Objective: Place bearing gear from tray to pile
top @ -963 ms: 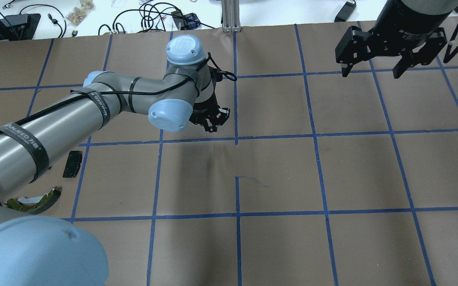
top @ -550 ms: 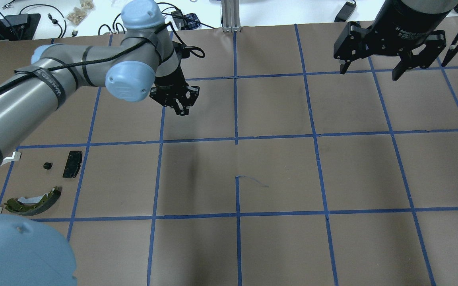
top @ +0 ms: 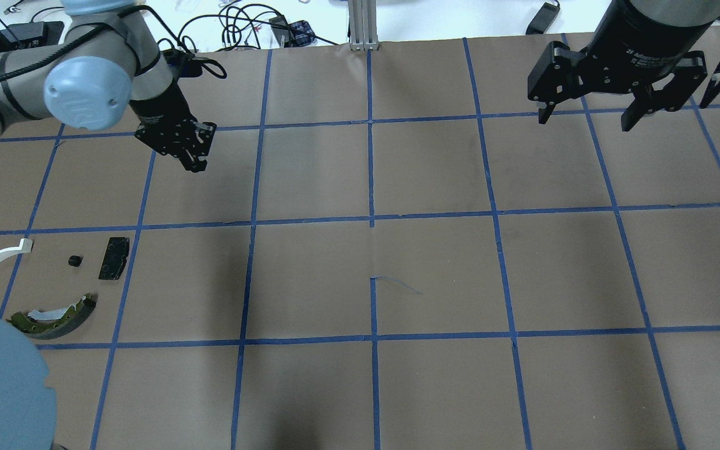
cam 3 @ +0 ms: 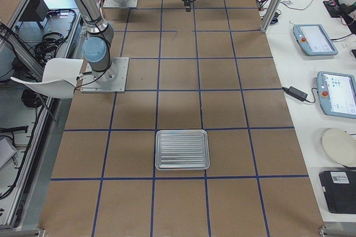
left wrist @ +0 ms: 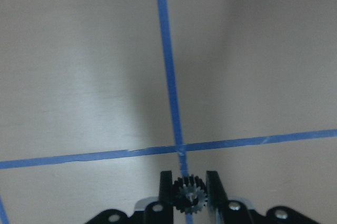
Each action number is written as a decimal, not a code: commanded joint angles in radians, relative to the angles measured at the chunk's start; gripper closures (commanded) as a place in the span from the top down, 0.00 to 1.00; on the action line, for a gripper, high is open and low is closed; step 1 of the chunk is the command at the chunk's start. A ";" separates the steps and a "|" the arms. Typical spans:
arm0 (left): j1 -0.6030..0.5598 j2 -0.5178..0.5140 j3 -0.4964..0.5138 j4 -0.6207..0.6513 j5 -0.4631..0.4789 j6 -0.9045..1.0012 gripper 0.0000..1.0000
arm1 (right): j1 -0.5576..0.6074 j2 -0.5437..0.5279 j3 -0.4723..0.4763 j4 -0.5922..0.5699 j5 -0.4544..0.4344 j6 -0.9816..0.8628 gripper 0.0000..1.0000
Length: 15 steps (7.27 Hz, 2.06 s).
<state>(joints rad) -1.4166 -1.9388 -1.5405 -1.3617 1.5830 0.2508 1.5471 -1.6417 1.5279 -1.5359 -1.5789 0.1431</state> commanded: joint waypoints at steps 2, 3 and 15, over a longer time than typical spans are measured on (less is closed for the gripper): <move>0.245 0.023 -0.024 -0.060 0.097 0.155 0.00 | 0.008 0.003 0.001 0.000 0.014 -0.004 1.00; 0.345 0.018 -0.029 -0.054 0.097 0.248 0.00 | 0.008 0.005 0.001 -0.001 0.014 -0.004 1.00; 0.493 -0.078 -0.214 0.231 0.094 0.545 0.00 | 0.011 0.000 0.020 -0.001 0.014 0.000 1.00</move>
<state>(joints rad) -0.9289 -2.0180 -1.7502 -1.1173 1.6753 0.7917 1.5585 -1.6420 1.5478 -1.5371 -1.5641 0.1421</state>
